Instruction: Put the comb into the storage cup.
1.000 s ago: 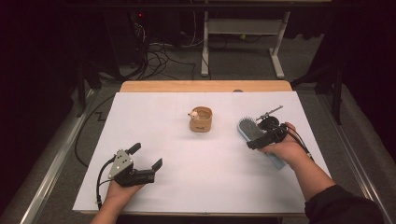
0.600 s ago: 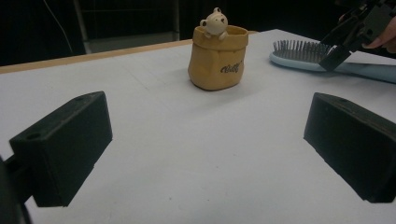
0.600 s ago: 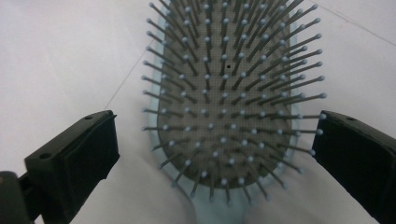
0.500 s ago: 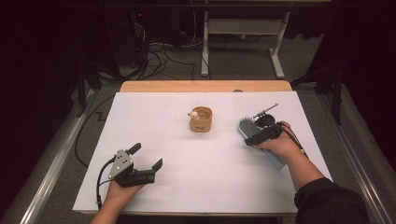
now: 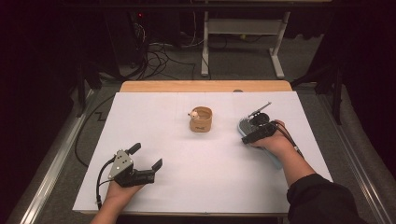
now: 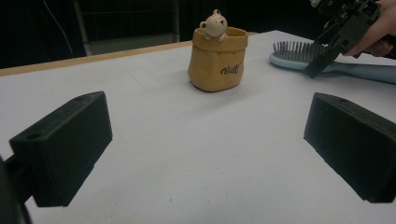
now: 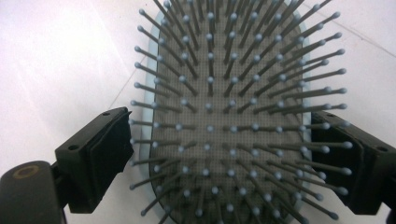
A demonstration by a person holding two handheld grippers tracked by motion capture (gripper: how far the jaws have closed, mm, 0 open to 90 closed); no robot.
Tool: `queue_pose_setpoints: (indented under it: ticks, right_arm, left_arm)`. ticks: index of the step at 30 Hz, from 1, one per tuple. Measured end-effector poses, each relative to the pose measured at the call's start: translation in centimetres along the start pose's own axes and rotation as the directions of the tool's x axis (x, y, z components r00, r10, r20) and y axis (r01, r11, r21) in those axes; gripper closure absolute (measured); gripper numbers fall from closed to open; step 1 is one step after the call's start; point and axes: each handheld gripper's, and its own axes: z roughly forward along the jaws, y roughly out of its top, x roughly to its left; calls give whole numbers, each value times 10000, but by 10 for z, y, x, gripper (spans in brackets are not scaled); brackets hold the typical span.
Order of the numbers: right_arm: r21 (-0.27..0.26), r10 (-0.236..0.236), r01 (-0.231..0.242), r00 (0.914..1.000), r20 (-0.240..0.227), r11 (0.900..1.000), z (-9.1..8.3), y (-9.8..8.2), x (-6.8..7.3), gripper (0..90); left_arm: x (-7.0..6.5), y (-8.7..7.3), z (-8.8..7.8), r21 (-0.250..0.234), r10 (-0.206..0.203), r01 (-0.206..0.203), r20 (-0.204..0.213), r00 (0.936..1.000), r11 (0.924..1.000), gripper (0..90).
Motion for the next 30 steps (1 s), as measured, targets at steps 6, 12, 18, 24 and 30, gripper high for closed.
queue_pose_setpoints:
  ticks: [6,12,18,24,30]
  right_arm:
    - [51,-42,42,10000,38,10000,1,2,1,102]
    - [39,11,-11,10000,-18,10000,2,2,0,96]
    - [87,82,-82,10000,-5,9999,2,2,0,105]
    - [88,138,-138,9999,33,9999,2,2,0,114]
    - [2,119,-119,9999,110,9999,1,2,0,152]
  left_arm:
    - [0,0,0,-10,-18,18,-1,10000,10000,16]
    - [0,0,0,-21,-43,43,-8,10000,10000,16]
    - [0,0,-1,-34,-62,62,-17,10000,10000,17]
    - [1,0,-1,-51,-69,68,-38,10000,10000,16]
    - [1,0,-1,-53,-73,73,-28,10000,10000,16]
